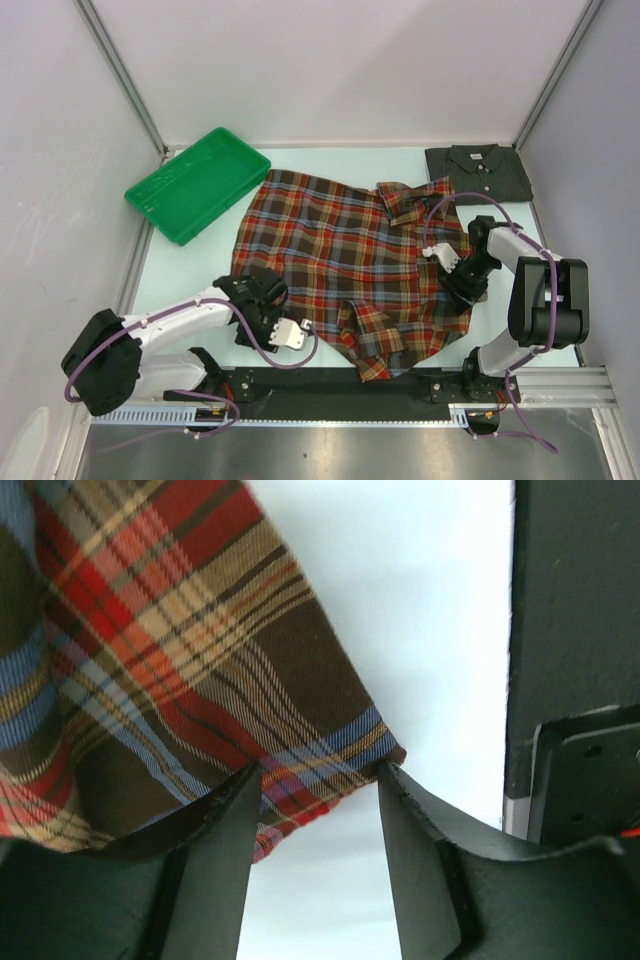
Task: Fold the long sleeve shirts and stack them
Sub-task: Flatten the shirt out
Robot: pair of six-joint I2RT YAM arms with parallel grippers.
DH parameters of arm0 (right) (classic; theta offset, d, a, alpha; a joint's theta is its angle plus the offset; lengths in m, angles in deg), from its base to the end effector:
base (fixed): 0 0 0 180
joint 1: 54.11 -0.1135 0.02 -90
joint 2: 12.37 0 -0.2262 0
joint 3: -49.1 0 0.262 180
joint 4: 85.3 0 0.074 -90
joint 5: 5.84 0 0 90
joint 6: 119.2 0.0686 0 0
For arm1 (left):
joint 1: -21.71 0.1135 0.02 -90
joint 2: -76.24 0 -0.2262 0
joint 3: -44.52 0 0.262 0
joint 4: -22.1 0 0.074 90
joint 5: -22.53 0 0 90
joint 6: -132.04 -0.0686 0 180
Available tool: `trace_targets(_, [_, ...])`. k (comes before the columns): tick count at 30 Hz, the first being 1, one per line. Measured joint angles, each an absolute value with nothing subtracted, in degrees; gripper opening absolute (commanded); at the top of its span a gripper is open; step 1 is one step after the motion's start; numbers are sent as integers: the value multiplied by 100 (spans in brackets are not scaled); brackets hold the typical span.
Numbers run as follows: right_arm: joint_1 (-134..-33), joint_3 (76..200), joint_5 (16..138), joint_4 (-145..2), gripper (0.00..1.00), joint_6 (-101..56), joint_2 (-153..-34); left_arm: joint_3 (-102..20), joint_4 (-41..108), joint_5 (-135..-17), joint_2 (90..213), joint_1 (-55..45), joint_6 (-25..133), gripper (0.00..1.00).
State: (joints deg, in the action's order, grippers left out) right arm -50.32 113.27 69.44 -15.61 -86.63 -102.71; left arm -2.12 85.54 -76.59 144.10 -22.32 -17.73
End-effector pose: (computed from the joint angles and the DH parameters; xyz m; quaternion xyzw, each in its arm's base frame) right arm 0.2428 0.0014 0.0845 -0.4410 0.8869 0.1359 0.0215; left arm 0.1306 -0.1414 0.0871 0.7859 0.6115 -0.0723 0.0569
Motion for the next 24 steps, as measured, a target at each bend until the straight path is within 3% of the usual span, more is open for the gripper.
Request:
trace_targets(1, [-5021,11325,6972,-1585,45,-8663,-10282,-204,8516,-7661,14408,-2324,-1738,55])
trace_targets(5, [-5012,11275,7066,-1686,45,-8669,-10284,-86,8470,-7626,14399,-2691,-1607,17])
trace_targets(8, [-5010,11246,7103,-1719,45,-8687,-10278,-57,8580,-7620,14347,-2777,-1596,0])
trace_targets(19, [-4758,11146,7243,-1769,45,-9087,-10166,78,9657,-7253,13201,-2198,-3146,1])
trace_targets(20, [-4730,11144,7261,-1769,45,-9130,-10166,85,9764,-7185,13149,-2036,-3408,7])
trace_targets(22, [-4704,11144,7272,-1760,45,-9185,-10164,111,9832,-7089,13057,-1859,-3744,31])
trace_targets(24, [-4693,11144,7269,-1747,45,-9227,-10153,129,9917,-7045,12996,-1782,-3948,41])
